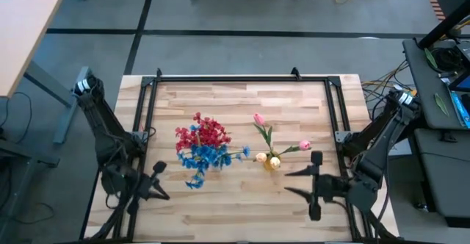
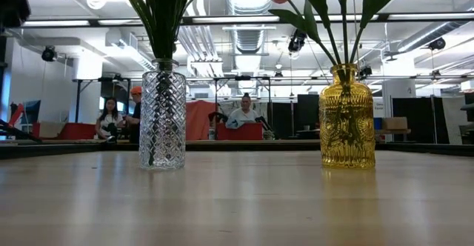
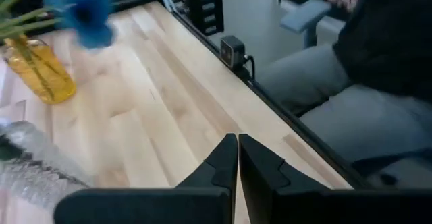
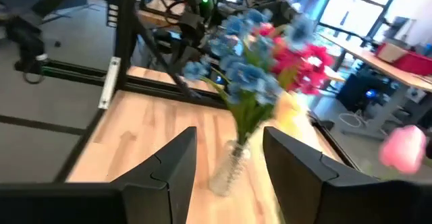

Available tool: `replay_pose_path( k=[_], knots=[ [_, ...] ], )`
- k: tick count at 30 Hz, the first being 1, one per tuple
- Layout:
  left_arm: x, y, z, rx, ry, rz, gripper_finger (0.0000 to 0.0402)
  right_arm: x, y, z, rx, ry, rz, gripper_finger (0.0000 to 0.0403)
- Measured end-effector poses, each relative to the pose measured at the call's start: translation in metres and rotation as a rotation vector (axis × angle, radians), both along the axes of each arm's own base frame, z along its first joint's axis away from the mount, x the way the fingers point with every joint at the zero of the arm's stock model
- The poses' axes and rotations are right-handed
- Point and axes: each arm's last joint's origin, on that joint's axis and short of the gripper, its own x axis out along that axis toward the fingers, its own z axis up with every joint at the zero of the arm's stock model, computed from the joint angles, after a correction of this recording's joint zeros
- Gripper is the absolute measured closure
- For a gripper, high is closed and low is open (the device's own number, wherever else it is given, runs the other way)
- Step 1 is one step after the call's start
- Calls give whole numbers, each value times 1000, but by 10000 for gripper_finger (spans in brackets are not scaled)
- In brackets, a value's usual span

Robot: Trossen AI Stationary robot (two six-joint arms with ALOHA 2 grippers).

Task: Sort flowers into vase by color
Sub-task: Return to Home Position

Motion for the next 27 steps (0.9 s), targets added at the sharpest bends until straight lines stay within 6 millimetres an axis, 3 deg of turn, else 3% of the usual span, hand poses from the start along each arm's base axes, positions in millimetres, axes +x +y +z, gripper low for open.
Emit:
replay_pose_path(
  k=[7, 18, 27],
  knots=[
    [-8, 34, -14, -69, -133, 21, 401, -19, -34, -6, 100, -90, -39, 264],
    [-10, 79, -17, -47, -293, 139, 402, -17, -105, -24, 149, -226, -4, 310],
    [-22, 100, -15, -67, -339, 172, 401, -38, -119, -11, 148, -312, 136, 339]
  ],
)
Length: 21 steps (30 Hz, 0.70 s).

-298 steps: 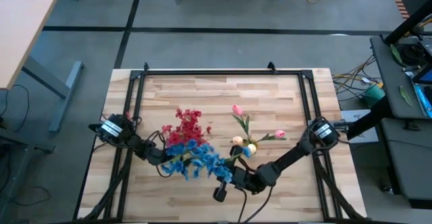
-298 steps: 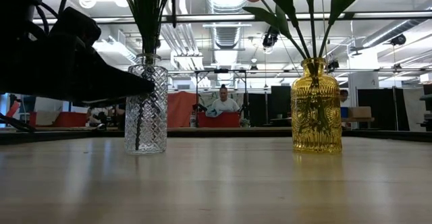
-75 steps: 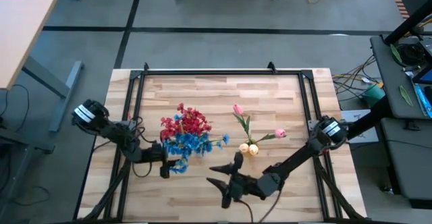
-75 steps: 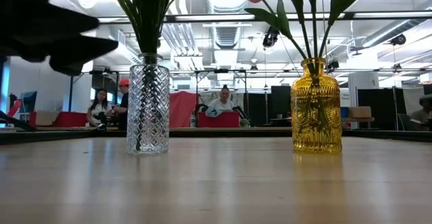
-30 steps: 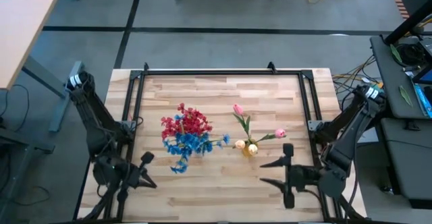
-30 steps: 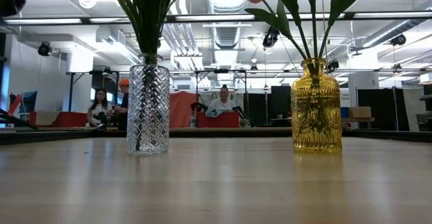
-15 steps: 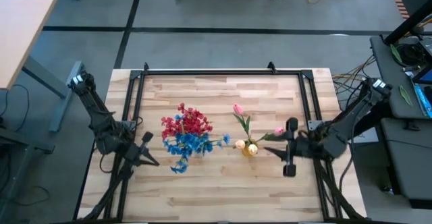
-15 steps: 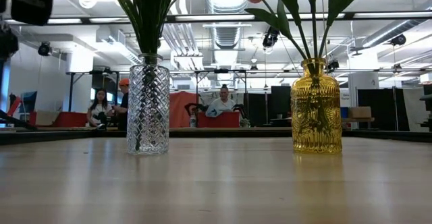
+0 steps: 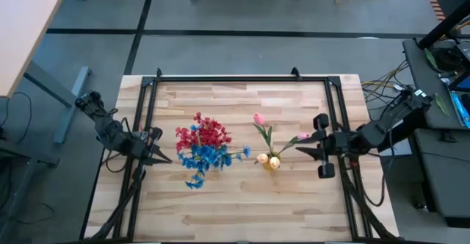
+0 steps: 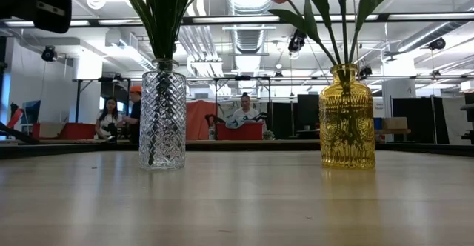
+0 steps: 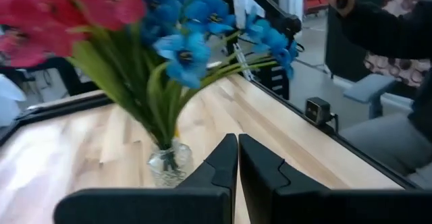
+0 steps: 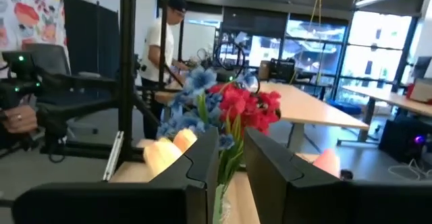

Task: Sort flowers into vase by color
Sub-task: Return to Home Position

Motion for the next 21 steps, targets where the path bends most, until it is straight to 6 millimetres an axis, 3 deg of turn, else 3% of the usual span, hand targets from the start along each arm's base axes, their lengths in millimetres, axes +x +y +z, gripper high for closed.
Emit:
replay_pose_path(
  k=[9, 13, 21],
  knots=[
    [-1, 13, 1, -38, -63, 180, 402, -24, -16, 16, -38, -106, -21, 348],
    [0, 17, 3, -37, -80, 225, 401, -58, -39, 26, 0, -235, -41, 351],
    [5, 26, 5, 21, -123, 354, 401, -95, -63, 3, 64, -357, -62, 351]
  ],
)
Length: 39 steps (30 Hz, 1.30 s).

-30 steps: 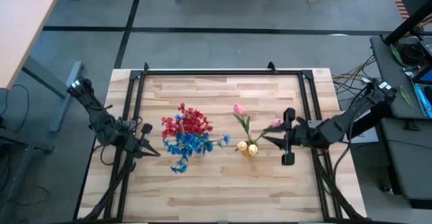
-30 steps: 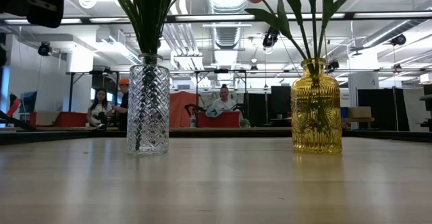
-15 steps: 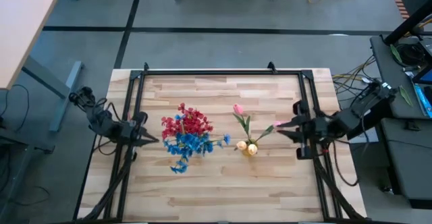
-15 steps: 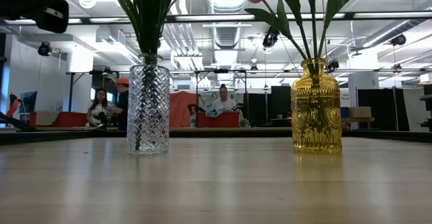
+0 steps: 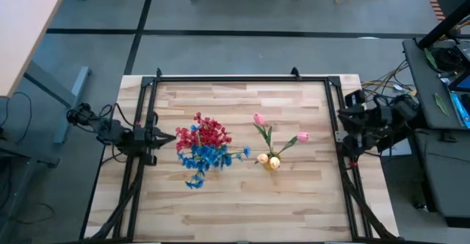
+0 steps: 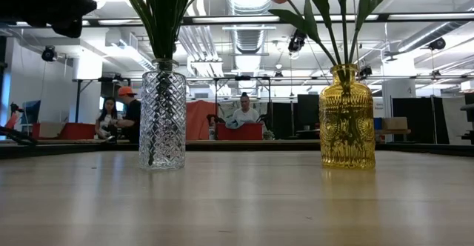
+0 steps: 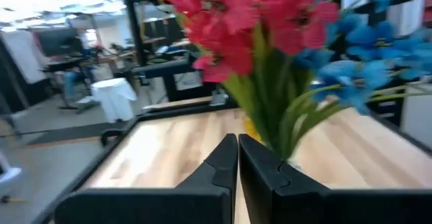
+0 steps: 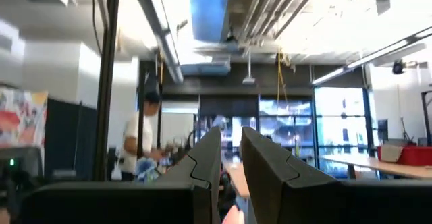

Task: Sort flowers into vase by color
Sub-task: Return to Home Position

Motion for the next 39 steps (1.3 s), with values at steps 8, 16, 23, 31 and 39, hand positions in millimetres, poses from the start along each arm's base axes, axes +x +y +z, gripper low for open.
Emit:
replay_pose_path(
  k=[8, 16, 23, 31, 39],
  knots=[
    [4, 5, -6, -7, -74, -73, 401, -12, -9, -37, 41, -76, -68, 351],
    [18, 2, -48, -47, -82, -159, 401, 3, -1, -72, 38, 4, -115, 351],
    [18, 0, -50, -70, -49, -223, 401, 15, 4, -108, 59, 47, -125, 351],
    [21, 0, -56, -170, 17, -177, 401, 23, 5, -122, 22, 191, -152, 351],
    [24, 2, -58, -289, 36, -69, 401, 24, 5, -124, -98, 228, -223, 351]
  ],
)
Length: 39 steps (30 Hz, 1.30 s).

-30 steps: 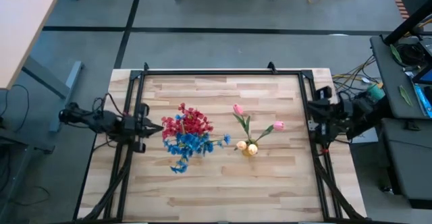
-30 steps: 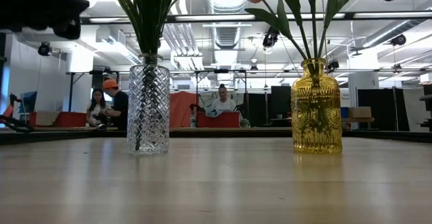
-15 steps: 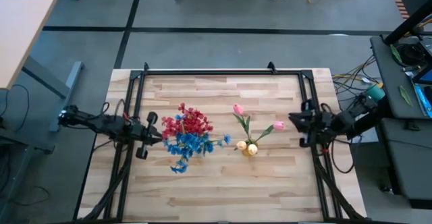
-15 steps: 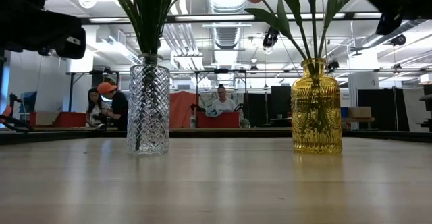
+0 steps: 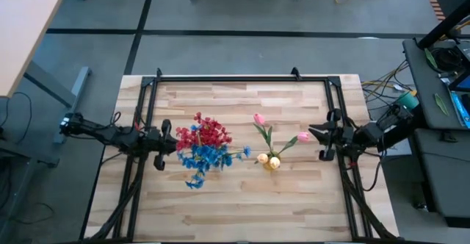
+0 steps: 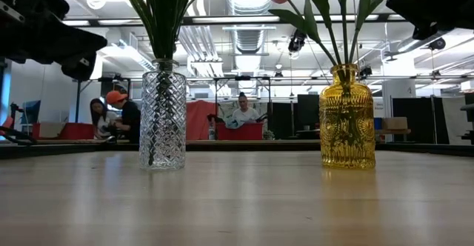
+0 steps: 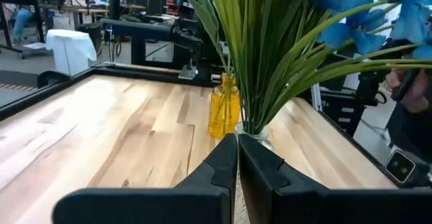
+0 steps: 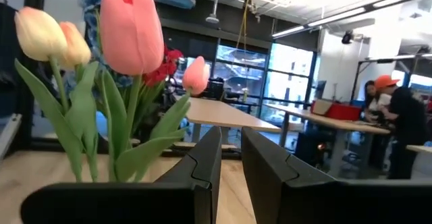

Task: Sort flowers into vase by color
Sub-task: Return to Home Position

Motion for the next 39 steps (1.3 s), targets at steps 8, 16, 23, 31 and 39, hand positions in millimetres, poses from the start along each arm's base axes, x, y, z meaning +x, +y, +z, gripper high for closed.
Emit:
replay_pose_path(
  k=[8, 16, 23, 31, 39],
  knots=[
    [2, -1, -3, 47, 35, 1, 401, 0, 0, 0, -13, 2, -5, 351],
    [4, -1, -6, 59, 67, 1, 401, 0, 0, 0, -13, 2, -4, 351],
    [6, -2, -8, 66, 91, 0, 402, 0, 0, 0, 9, -5, 6, 351],
    [7, -2, -10, 72, 108, 0, 402, 0, -2, -3, 174, -23, 40, 351],
    [7, -2, -11, 74, 115, -1, 402, 5, -18, -28, 297, 139, -271, 351]
  ],
)
